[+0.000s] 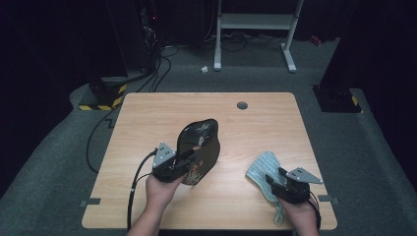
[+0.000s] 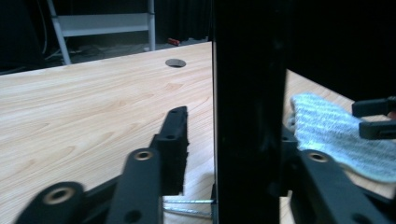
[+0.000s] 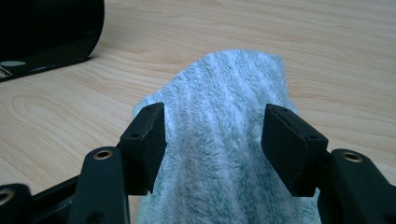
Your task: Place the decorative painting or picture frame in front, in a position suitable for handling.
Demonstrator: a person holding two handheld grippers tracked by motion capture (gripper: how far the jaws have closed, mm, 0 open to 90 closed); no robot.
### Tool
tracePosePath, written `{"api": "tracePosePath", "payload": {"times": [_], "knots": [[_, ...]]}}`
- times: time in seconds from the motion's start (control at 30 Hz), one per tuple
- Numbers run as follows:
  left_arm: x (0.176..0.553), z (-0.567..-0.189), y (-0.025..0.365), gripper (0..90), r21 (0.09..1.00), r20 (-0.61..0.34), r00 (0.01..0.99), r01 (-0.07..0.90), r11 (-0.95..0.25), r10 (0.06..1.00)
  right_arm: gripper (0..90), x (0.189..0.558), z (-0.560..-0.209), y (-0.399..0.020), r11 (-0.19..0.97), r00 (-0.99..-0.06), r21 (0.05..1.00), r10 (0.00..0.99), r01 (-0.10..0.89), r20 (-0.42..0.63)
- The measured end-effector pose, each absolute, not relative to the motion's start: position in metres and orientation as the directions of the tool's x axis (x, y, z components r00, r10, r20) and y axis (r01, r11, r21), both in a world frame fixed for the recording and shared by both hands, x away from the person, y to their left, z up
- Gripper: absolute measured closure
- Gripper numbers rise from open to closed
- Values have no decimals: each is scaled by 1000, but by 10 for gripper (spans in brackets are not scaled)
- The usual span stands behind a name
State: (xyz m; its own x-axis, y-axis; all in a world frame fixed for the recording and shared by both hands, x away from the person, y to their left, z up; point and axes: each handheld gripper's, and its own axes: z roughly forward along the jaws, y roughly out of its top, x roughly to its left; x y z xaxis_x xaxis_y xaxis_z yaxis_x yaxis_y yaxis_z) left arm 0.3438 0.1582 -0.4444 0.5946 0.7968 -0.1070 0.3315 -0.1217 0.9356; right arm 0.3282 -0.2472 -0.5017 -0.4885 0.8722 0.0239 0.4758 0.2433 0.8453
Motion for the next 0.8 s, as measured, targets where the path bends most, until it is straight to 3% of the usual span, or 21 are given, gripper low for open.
{"api": "tracePosePath", "payload": {"times": [0.13,0.27,0.5,0.8], "knots": [[336,-450,164,448,933,-57,597,316,-169,800,376,328,-504,-249,246,-488,842,873,480,24],[326,-456,170,397,927,-38,615,316,-202,788,363,328,-505,-250,242,-483,844,876,479,23],[309,-467,175,337,916,3,638,307,-258,770,368,326,-504,-249,240,-477,857,879,457,8],[305,-498,185,312,899,-49,629,366,-239,776,371,324,-506,-246,273,-503,858,864,435,-20]]}}
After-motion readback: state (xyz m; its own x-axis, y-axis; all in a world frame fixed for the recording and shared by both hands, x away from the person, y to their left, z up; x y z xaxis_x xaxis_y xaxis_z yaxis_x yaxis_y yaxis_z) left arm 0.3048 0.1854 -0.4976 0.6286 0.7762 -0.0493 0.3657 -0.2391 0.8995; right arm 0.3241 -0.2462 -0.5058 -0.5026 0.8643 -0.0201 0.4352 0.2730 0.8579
